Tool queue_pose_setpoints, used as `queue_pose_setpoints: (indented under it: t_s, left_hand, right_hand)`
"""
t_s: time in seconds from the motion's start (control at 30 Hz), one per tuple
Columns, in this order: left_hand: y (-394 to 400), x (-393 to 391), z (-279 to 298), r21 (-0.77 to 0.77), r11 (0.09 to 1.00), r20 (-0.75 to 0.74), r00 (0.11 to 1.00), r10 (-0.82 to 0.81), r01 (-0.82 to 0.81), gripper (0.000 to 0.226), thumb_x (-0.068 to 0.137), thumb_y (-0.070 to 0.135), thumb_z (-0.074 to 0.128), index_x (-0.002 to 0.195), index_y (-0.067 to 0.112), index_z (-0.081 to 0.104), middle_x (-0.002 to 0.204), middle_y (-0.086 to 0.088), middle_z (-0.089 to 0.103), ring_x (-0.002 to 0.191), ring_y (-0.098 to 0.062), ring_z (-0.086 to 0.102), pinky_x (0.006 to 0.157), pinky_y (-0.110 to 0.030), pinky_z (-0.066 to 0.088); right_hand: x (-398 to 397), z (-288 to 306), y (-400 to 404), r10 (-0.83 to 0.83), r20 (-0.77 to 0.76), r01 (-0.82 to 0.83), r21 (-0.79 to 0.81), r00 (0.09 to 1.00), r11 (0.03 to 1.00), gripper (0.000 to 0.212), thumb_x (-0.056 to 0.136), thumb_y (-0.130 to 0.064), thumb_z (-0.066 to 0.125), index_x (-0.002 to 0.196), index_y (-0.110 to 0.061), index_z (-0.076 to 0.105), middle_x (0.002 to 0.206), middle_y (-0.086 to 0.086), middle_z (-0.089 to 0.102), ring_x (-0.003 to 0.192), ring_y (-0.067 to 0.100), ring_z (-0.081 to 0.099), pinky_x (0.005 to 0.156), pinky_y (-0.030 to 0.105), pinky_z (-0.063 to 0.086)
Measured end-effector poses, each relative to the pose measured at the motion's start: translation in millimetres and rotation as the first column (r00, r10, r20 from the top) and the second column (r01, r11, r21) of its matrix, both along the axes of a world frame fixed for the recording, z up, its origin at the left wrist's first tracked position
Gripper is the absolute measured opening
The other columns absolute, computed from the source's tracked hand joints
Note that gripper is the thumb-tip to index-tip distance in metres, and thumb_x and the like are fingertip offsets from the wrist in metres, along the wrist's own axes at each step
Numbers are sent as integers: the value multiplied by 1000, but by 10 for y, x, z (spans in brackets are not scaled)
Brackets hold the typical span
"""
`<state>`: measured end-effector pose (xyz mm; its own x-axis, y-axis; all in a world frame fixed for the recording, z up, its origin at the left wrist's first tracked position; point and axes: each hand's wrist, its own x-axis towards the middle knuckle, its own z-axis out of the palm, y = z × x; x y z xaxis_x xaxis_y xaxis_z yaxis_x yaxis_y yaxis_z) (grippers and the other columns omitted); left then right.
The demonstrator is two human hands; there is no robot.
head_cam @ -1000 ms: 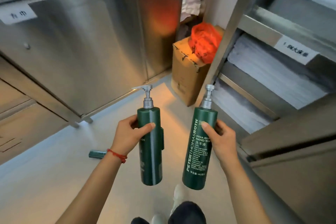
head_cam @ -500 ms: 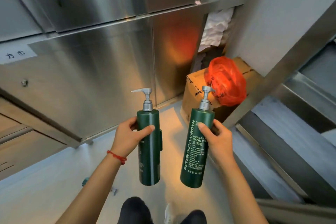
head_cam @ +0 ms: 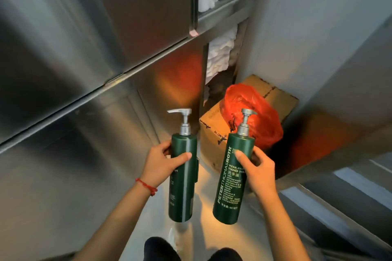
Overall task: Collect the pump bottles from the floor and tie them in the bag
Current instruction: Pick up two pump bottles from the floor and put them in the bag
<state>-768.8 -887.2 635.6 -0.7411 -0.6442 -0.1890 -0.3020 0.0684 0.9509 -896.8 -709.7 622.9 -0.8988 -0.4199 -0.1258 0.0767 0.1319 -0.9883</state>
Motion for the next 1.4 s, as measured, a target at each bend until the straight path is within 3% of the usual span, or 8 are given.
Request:
queue_pose_setpoints:
  t_s: [0.33, 0.5, 0.7, 0.93, 1.03, 1.17, 1.27, 1.4]
  left_hand:
    - [-447, -1619, -45, 7, 943, -25, 943, -333, 333, 32, 67, 4, 77, 83, 27, 63, 86, 8, 66, 70, 10, 61, 65, -7, 47]
    - [-475, -2351, -175, 58, 931, -45, 933, -357, 359, 40, 48, 29, 78, 86, 27, 65, 83, 10, 68, 70, 8, 63, 66, -9, 48]
    - [-582, -3127, -267, 37, 920, -41, 921, -388, 389, 39, 67, -2, 74, 103, 6, 62, 87, 6, 65, 70, 12, 61, 68, -7, 48]
    - [-716, -3970, -544, 32, 859, 25, 858, -512, 512, 48, 66, -1, 76, 108, 13, 59, 95, 1, 64, 75, 7, 61, 68, -3, 47]
    - [-738, -4245, -764, 50, 839, 40, 838, -543, 542, 52, 65, -5, 76, 104, 22, 55, 92, 6, 62, 72, 11, 60, 70, -4, 48]
    - [-727, -4570, -1082, -12, 789, 112, 785, -610, 615, 51, 61, 4, 80, 99, 27, 55, 90, 20, 57, 83, 0, 59, 79, -16, 48]
    - [-684, -4748, -1341, -32, 762, 145, 757, -637, 647, 51, 58, 9, 82, 103, 20, 61, 98, 7, 64, 96, -14, 61, 86, -28, 48]
    - [-640, -4858, -1681, -9, 780, 156, 772, -617, 625, 67, 56, 7, 82, 117, 15, 54, 113, 2, 58, 110, -15, 52, 94, -28, 39]
  right_hand:
    - [-857, -42, -134, -313, -31, 315, 82, 949, 946, 24, 70, -25, 74, 91, -22, 63, 86, -8, 66, 76, -3, 61, 67, 3, 44]
    - [-1420, -109, -163, -350, -34, 352, 103, 936, 931, 29, 72, -16, 74, 99, -21, 64, 97, 2, 69, 89, 12, 64, 77, 21, 47]
    - [-2087, -193, -275, -398, -101, 411, 199, 912, 890, 48, 67, -17, 78, 111, -11, 60, 105, 3, 65, 95, 15, 61, 84, 26, 45]
    - [-2588, -377, -442, -498, -84, 501, 259, 863, 826, 54, 65, -18, 80, 114, -17, 56, 96, -10, 60, 84, -10, 54, 67, -2, 39]
    - [-2777, -522, -534, -518, -76, 516, 291, 852, 806, 57, 65, -19, 80, 115, -17, 54, 98, -12, 59, 83, -14, 51, 65, -6, 36]
    - [-3007, -771, -640, -528, -81, 519, 359, 845, 776, 59, 64, -23, 81, 116, -21, 52, 99, -12, 58, 87, 0, 56, 72, 7, 40]
    - [-3111, -1037, -659, -530, -71, 510, 410, 845, 756, 63, 63, -24, 81, 118, -22, 49, 109, -3, 63, 101, 11, 57, 84, 23, 41]
    - [-3203, -1334, -663, -529, -56, 498, 435, 847, 750, 68, 63, -22, 81, 122, -21, 48, 117, 3, 64, 107, 15, 58, 89, 23, 40]
